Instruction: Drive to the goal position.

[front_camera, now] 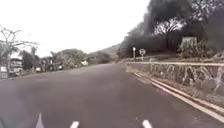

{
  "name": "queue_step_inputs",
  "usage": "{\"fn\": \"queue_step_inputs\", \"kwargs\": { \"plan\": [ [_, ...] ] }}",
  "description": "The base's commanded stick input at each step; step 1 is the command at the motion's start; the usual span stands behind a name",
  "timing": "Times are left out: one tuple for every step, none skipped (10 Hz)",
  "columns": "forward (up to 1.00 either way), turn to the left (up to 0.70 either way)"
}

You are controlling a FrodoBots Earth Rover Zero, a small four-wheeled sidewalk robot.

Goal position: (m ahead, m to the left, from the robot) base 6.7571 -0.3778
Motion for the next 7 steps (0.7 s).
{"fn": "queue_step_inputs", "kwargs": {
  "plan": [
    [0.50, 0.00],
    [0.50, 0.00],
    [0.50, 0.00],
    [0.50, 0.00],
    [0.50, 0.00],
    [0.50, 0.00],
    [0.50, 0.00]
  ]
}}
